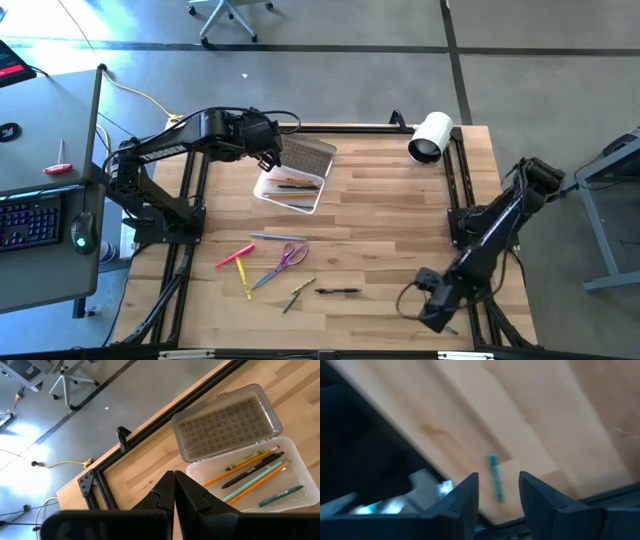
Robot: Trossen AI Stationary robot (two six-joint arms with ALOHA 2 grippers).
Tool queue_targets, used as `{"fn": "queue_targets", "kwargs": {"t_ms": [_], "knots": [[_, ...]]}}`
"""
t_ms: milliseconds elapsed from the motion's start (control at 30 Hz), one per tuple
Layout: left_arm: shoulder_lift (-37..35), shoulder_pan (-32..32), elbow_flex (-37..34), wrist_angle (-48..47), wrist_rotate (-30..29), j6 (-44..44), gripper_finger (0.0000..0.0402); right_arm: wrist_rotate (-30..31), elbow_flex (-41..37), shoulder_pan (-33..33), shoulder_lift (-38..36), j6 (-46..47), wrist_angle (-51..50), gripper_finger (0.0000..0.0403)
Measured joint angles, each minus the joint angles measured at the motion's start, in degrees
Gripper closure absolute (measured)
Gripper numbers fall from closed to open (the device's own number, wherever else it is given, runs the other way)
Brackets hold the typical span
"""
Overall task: Pick & place school supplies into a supply box
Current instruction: Put the green crayon into the black supply box
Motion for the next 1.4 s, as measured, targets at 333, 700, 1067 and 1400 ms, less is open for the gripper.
{"fn": "queue_targets", "kwargs": {"t_ms": [333,700,1067,1400], "knots": [[0.00,0.00,0.00,2.69,0.11,0.11,0.0355,-7.15,-0.08,5.28,7.58,4.48,3.99,0.0284],[0.00,0.00,0.00,2.70,0.22,0.24,0.0355,-7.71,4.36,5.26,15.63,3.18,5.76,0.0284],[0.00,0.00,0.00,2.62,0.20,0.24,0.0355,-8.07,4.61,5.23,21.40,0.48,5.60,0.0284],[0.00,0.00,0.00,2.64,-1.61,0.24,0.0355,-8.42,4.53,5.13,24.27,-1.39,5.31,0.0368]]}}
